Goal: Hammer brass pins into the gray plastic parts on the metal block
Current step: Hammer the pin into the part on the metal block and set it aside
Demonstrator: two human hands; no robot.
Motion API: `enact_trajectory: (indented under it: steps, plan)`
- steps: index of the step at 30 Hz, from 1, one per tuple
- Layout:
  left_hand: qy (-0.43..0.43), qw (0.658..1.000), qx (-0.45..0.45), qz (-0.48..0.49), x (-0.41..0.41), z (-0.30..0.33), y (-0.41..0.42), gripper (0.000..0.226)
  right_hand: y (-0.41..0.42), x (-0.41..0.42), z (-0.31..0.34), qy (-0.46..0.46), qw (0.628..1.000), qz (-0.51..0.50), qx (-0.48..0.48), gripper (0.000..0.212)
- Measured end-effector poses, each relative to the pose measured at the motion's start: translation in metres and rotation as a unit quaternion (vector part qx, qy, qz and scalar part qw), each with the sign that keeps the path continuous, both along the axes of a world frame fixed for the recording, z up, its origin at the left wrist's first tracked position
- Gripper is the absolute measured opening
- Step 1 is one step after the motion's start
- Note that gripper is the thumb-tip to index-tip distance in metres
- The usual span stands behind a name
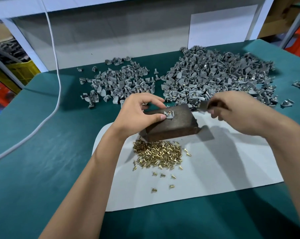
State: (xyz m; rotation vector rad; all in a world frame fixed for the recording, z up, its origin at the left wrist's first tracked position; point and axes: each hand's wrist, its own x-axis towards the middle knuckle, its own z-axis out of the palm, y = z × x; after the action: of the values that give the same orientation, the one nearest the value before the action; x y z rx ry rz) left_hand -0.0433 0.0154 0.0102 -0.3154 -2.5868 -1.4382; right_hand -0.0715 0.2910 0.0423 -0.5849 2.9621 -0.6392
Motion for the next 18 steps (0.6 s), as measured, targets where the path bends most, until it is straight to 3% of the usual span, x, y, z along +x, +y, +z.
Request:
enact_trajectory:
  steps: [5, 9, 14, 18]
  plan:
    - [-0.026, 0.999, 0.034, 0.0, -0.001, -0.006, 0.003, 0.009, -0.03, 0.013, 0.011, 0.054, 0.993, 0.016, -0.104, 0.026]
    - [-0.044, 0.998, 0.053, -0.003, -0.003, -0.01, 0.002, 0.007, -0.049, 0.017, 0.01, 0.074, 0.994, 0.059, -0.057, 0.028]
    - [-0.047, 0.998, 0.047, -0.002, -0.005, -0.01, 0.002, 0.005, -0.052, 0.021, 0.018, 0.228, 0.961, 0.049, -0.15, 0.024]
    - [-0.059, 0.996, 0.068, -0.004, -0.003, -0.008, 0.003, 0.006, -0.065, 0.025, 0.012, 0.138, 0.988, 0.05, 0.044, 0.018]
